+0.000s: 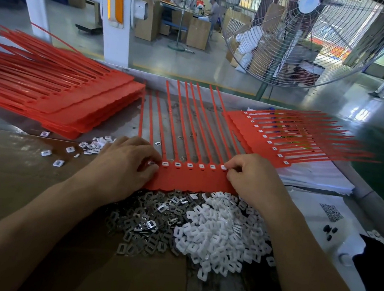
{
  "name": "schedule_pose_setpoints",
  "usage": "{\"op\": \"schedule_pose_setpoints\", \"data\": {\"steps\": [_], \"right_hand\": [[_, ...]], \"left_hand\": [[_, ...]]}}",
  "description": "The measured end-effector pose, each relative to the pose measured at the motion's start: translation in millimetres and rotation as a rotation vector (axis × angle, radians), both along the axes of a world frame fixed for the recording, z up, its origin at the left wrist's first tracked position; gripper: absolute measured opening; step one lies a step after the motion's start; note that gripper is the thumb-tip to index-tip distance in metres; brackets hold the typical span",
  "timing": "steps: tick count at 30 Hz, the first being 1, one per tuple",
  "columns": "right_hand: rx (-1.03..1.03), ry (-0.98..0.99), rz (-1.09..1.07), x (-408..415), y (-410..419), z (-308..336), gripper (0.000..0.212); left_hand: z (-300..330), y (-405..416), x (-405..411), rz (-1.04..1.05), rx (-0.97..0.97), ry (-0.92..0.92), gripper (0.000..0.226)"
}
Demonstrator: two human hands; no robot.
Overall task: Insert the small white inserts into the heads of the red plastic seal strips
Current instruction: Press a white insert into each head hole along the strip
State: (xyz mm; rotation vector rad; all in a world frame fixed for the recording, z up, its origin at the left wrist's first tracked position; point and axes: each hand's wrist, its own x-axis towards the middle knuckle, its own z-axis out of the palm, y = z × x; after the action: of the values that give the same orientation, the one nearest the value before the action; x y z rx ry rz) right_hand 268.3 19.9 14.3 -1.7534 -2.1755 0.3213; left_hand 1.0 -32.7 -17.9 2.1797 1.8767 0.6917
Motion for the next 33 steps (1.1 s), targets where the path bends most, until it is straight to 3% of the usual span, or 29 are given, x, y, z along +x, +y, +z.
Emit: {"op": "schedule_pose_setpoints", "data": {"steps": [6, 20, 26, 33], "right_hand": [[0.058, -0.264, 0.041, -8.9, -2.0, 1.3, 0.018], [0.160, -0.513, 0.055, -31.1, -14.9, 7.3, 0.021], [0.082, -0.413, 0.026, -23.4, -12.1, 6.6, 0.019], [-0.027, -0.100, 0.075, 1.3, 0.2, 3.1, 0.030]], "left_hand": [[0.2, -0.5, 1.1, 0.003, 0.008, 0.003, 0.026], [3.0, -2.6, 1.6, 0.012, -0.016, 0.001, 0.027], [5.5, -5.4, 3.1, 0.015, -0.022, 0.015, 0.028], [4.5, -4.3, 1.2, 0.010, -0.012, 0.017, 0.027]]}}
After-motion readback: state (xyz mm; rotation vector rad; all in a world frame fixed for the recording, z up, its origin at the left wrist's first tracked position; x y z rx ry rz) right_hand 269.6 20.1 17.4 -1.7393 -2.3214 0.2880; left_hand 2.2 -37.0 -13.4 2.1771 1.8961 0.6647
